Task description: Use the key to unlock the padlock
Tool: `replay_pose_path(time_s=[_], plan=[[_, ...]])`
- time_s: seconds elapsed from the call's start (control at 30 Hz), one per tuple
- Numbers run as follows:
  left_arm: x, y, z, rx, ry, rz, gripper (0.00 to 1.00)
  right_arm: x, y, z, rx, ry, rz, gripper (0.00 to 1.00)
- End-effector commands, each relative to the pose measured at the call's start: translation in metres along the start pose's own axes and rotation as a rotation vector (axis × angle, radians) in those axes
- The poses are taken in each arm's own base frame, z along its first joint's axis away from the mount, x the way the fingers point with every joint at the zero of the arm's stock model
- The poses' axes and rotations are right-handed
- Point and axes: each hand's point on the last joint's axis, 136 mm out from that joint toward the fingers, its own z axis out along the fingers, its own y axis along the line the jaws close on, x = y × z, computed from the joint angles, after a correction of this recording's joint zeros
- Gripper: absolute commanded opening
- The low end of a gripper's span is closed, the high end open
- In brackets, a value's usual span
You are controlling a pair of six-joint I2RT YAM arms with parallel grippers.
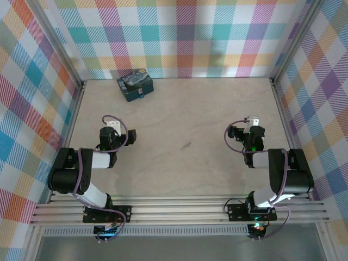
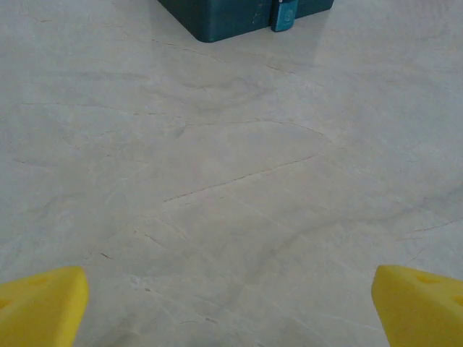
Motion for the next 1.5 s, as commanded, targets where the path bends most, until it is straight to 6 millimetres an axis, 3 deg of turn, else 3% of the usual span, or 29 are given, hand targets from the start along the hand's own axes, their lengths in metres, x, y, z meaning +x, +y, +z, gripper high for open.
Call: replay_pose_path(time_s=[0.0,1.23,1.47], plan=[[-0.016,0.002,0.001,-0.001,-0.053,-0.008,1.00,-0.010,0.005,0.004,-0.012,-0.027,-0.018,1.00],[-0.016,0.002,0.001,-0.002,-0.055,-0.009,1.00,-0.010,0.005,0.004,-0.012,-0.025,-0.018,1.00],[-0.030,0.013,0.000,-0.080,0.023,-0.037,1.00,-0.025,0.016,-0.002,-0.068,0.002,-0.042,1.00]])
